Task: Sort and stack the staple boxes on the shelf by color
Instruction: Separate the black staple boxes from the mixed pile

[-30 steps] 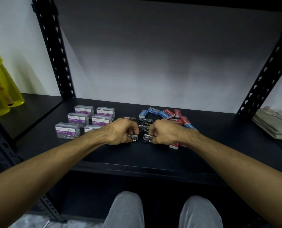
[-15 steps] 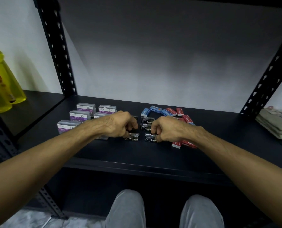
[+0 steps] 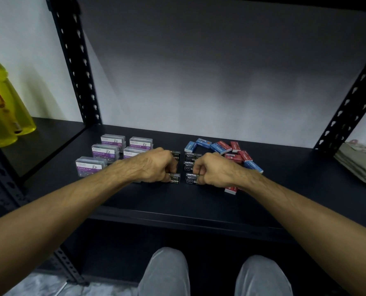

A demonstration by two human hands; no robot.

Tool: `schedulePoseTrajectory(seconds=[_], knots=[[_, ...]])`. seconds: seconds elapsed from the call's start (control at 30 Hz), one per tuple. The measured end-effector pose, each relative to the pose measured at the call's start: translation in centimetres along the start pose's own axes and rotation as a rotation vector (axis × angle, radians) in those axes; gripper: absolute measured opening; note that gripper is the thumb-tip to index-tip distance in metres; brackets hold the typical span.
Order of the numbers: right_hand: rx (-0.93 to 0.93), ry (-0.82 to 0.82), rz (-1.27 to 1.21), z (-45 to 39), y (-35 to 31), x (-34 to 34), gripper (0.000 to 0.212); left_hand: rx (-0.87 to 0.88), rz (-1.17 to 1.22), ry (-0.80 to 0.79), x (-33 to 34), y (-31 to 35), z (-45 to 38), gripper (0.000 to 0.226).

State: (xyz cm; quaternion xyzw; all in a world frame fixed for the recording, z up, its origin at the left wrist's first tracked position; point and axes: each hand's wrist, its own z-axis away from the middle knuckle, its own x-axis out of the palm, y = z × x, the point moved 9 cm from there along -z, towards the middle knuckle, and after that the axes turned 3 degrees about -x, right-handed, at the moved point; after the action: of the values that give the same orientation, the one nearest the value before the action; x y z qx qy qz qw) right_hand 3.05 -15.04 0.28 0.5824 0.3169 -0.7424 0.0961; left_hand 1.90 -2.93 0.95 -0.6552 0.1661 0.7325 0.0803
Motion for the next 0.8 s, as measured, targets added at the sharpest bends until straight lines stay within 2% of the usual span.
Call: schedulePoseTrajectory(seconds=[0.27,0.8], knots=[[-0.020,0.046,-0.002,-0.7,-0.6,0.1,0.013,-0.029,0.001,0.021,-0.2,-1.3,-0.4,0.021],[-0.041,0.051,0.001,-0.6,-0.8,0.1,0.017,-0.052,-0.032,-0.004,0.1,-1.8,-0.7,0.027]])
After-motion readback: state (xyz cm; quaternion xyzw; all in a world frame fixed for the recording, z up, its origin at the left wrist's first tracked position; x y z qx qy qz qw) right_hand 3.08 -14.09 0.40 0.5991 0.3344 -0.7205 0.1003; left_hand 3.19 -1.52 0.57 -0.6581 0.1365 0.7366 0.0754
